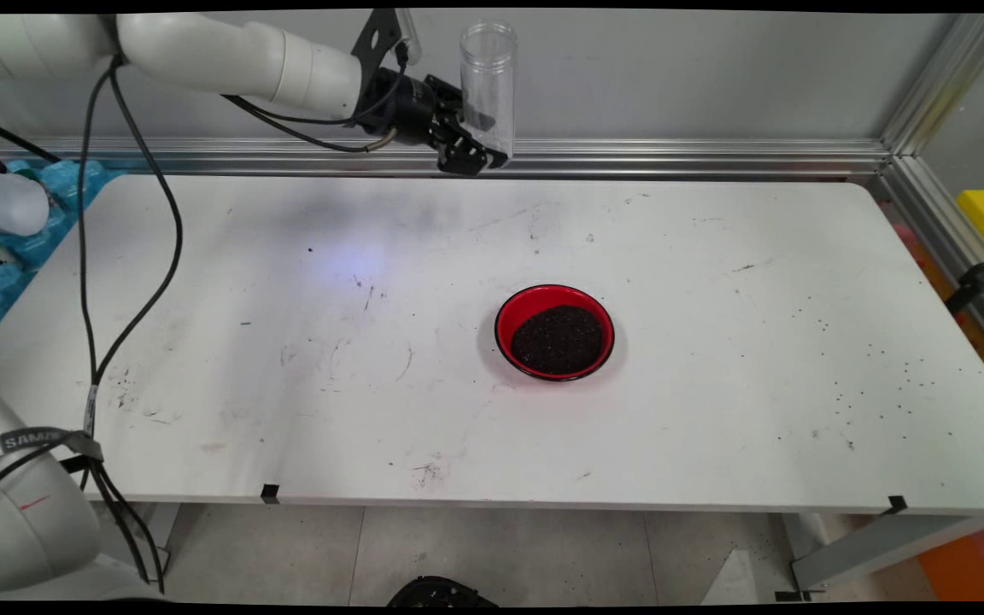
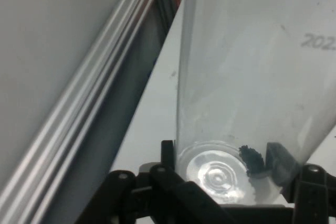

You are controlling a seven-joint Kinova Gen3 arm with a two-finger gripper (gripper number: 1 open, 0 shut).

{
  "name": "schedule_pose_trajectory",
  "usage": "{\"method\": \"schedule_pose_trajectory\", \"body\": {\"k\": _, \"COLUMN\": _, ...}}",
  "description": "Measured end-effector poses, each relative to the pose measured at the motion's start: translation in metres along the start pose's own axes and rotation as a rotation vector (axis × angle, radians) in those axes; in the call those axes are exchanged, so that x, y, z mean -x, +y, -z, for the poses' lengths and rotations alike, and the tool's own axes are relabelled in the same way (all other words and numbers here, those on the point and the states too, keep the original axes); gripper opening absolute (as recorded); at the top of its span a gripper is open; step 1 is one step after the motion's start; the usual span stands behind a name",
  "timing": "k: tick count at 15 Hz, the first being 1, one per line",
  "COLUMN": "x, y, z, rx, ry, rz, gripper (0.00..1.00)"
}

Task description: Pour the black seasoning powder in the red bowl

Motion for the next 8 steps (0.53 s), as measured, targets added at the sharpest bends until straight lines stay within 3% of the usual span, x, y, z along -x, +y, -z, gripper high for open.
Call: {"method": "schedule_pose_trajectory", "body": {"k": 8, "x": 0.012, "y": 0.006, "z": -0.043, "rx": 0.126, "ry": 0.008, "rz": 0.107, "gripper": 0.0}}
